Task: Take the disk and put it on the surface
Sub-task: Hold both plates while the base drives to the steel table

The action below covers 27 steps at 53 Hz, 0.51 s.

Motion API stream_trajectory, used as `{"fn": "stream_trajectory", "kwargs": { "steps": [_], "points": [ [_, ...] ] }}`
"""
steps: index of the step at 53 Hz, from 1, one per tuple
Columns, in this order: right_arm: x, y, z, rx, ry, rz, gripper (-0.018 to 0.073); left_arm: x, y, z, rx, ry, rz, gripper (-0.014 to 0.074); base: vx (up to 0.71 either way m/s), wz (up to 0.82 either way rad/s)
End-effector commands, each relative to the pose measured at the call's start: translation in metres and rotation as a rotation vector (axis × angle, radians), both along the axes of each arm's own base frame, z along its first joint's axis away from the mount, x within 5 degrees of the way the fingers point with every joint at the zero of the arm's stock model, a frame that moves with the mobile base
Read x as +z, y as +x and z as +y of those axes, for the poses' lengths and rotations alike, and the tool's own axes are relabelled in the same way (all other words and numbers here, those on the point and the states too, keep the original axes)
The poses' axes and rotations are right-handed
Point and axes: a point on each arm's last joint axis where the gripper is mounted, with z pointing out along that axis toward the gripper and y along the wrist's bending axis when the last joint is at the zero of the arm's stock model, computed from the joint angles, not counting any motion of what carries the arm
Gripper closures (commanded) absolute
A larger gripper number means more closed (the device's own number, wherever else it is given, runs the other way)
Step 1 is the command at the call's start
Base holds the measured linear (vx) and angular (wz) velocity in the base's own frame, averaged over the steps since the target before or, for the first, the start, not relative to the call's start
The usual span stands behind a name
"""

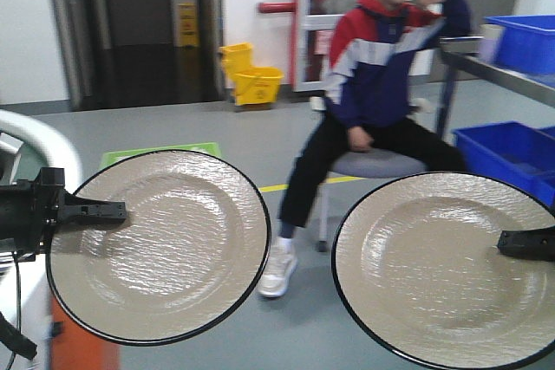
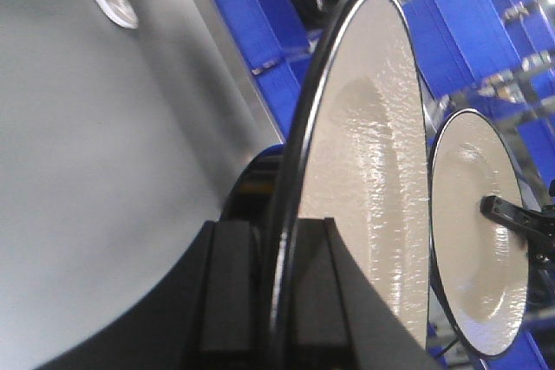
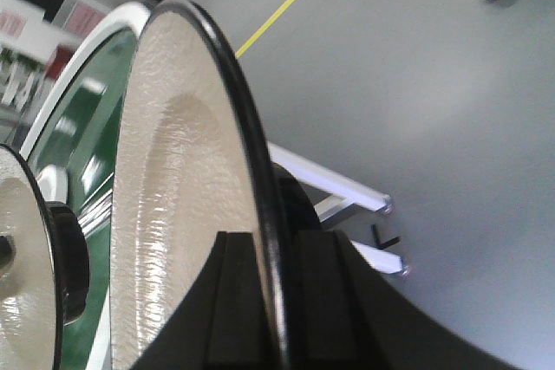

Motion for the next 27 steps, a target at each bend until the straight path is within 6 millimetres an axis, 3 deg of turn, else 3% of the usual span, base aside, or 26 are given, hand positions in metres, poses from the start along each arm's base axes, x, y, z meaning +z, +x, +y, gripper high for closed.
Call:
{"fn": "stream_trajectory", "kwargs": {
  "steps": [1,15,27],
  "points": [
    [0.0276,-0.0035,0.0039,-0.022,0.092,-0.104,0.0568,0.0373,-0.0101,-0.0078,-0.011,-0.136,-0.087,0.0603,-0.06,-0.65],
    [0.0277,-0.0035,0.004,-0.021,0.093,-0.104,0.0568,0.0373,-0.0101,-0.0078,-0.011,-0.136,-0.087,0.0603,-0.02,-0.54],
    [0.0277,-0.0037,0.0042,-0.019,0.093,-0.103,0.0568,0.0373,-0.0101,-0.0078,-0.011,-0.136,-0.087,0.0603,0.04,-0.24]
  ]
}}
